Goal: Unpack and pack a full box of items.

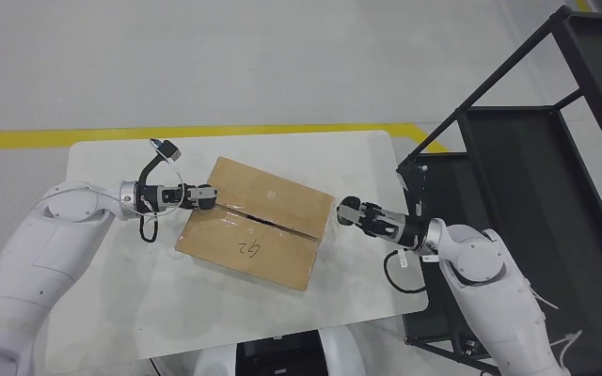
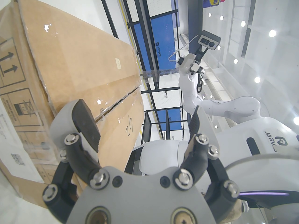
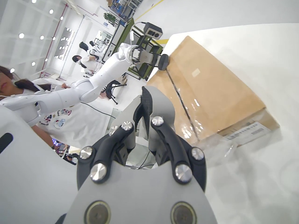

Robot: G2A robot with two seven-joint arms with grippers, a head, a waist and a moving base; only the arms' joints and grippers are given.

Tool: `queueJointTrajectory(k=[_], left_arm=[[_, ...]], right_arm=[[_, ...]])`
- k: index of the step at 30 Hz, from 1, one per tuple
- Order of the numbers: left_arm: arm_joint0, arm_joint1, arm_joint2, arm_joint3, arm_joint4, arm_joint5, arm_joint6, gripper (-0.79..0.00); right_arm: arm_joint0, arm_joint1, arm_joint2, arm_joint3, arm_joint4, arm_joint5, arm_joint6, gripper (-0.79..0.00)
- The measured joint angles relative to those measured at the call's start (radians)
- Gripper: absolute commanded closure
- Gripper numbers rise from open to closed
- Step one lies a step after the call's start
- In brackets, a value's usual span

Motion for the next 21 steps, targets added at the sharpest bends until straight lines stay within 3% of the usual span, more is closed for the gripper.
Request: queueJointTrajectory(k=[11,21], left_arm=[[0.0,0.0,0.0,0.0,0.0,0.0,0.0,-0.785],[0.0,0.0,0.0,0.0,0.0,0.0,0.0,-0.785]], right_arm=[[0.079,-0.002,-0.073,-0.027,-0.003,0.044,-0.012,0.0],[0.08,-0.001,-0.073,-0.026,-0.003,0.047,-0.012,0.0]])
